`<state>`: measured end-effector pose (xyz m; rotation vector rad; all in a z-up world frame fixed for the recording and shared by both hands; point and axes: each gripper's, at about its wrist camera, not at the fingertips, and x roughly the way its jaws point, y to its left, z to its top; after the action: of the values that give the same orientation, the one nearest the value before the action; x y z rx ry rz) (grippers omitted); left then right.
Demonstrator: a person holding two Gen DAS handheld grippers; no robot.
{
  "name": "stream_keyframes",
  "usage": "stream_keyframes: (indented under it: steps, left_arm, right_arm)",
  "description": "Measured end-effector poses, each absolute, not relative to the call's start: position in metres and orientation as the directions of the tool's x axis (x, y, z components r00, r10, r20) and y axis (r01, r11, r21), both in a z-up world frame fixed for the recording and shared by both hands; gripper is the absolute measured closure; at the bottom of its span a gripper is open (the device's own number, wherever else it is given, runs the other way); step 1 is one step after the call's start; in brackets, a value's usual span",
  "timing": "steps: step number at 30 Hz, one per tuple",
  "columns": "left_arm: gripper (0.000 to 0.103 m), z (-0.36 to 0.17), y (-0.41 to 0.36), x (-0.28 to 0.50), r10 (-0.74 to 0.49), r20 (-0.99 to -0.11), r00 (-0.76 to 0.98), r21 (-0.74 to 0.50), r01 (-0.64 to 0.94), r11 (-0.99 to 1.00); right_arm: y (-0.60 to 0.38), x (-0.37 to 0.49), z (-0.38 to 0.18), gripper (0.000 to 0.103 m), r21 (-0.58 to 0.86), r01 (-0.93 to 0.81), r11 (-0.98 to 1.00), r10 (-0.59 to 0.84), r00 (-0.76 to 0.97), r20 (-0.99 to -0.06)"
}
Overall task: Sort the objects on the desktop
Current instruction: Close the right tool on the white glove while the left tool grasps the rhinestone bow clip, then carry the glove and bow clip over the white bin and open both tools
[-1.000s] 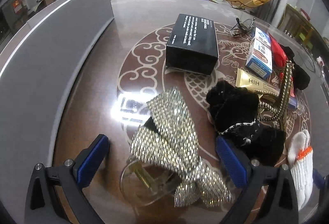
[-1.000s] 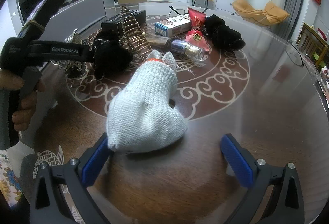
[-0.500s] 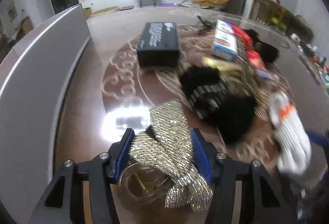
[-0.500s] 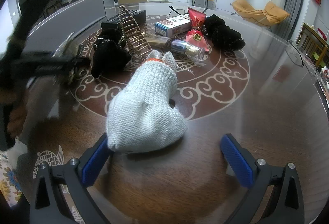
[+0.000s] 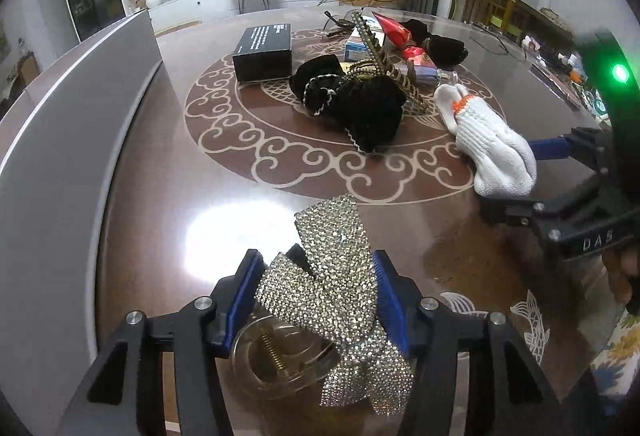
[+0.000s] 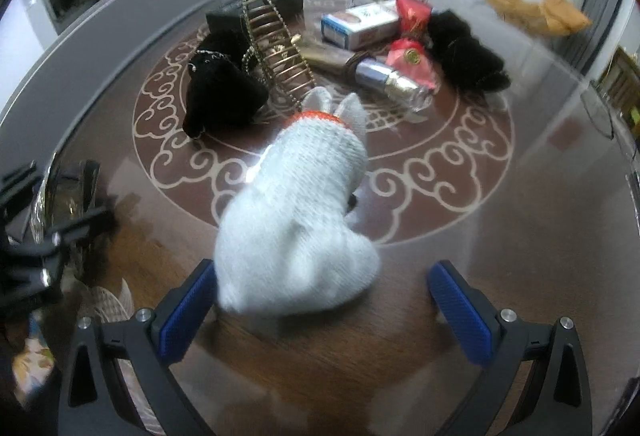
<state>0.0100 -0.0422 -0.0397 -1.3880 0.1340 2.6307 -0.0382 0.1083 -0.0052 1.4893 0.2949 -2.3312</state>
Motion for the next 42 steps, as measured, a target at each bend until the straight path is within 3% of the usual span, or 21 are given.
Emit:
stream_keyframes:
  steps: [2, 3, 5, 7, 15, 22, 29, 34, 39, 41, 42]
  left_arm:
    - [0.049, -0.039, -0.043, 0.011, 0.099, -0.826, -0.554, 0.004, -0.182, -0.983]
    - [0.051, -0.038, -0.043, 0.011, 0.098, -0.827, -0.553, 0.002, -0.178, -0.984]
    - [0.051, -0.039, -0.045, 0.013, 0.100, -0.828, -0.551, -0.005, -0.172, -0.985]
    - [0.051, -0.038, -0.047, 0.021, 0.117, -0.826, -0.551, -0.023, -0.174, -0.985]
    - [0.051, -0.018, -0.057, 0.050, 0.195, -0.799, -0.569, -0.116, -0.171, -0.978]
    - [0.051, 0.049, -0.089, 0.066, 0.233, -0.736, -0.635, -0.177, -0.152, -0.972]
    - [0.051, 0.120, -0.202, 0.059, 0.130, -0.692, -0.710, -0.183, -0.002, -0.983]
    - [0.051, 0.101, -0.303, 0.036, -0.066, -0.765, -0.641, -0.097, 0.216, -0.972]
    - [0.050, 0.057, -0.355, 0.017, -0.135, -0.853, -0.505, -0.015, 0.281, -0.960]
    - [0.050, 0.040, -0.365, 0.012, -0.175, -0.882, -0.438, 0.037, 0.306, -0.951]
    - [0.049, 0.032, -0.370, 0.011, -0.193, -0.892, -0.409, 0.059, 0.317, -0.947]
  right_arm:
    - [0.100, -0.043, -0.002, 0.002, 0.044, 0.416, -0.908, -0.216, -0.376, -0.901]
    - [0.096, -0.045, -0.001, 0.008, 0.031, 0.416, -0.909, -0.209, -0.390, -0.897]
    - [0.094, -0.046, 0.003, 0.047, 0.013, 0.408, -0.913, -0.197, -0.413, -0.889]
    - [0.098, -0.045, 0.007, 0.059, 0.059, 0.410, -0.910, -0.233, -0.389, -0.891]
    - [0.112, -0.001, 0.025, 0.060, 0.143, 0.440, -0.887, -0.311, -0.339, -0.888]
    - [0.072, 0.012, 0.068, 0.060, 0.198, 0.510, -0.837, -0.411, -0.349, -0.842]
    - [-0.051, 0.007, 0.140, 0.060, 0.259, 0.664, -0.701, -0.581, -0.321, -0.748]
    - [-0.166, 0.009, 0.157, 0.059, 0.232, 0.761, -0.605, -0.619, -0.266, -0.739]
    - [-0.241, 0.011, 0.118, 0.059, 0.190, 0.785, -0.589, -0.553, -0.221, -0.804]
    - [-0.259, 0.016, 0.099, 0.054, 0.141, 0.795, -0.590, -0.498, -0.221, -0.839]
    - [-0.267, 0.020, 0.090, 0.044, 0.098, 0.801, -0.591, -0.461, -0.236, -0.856]
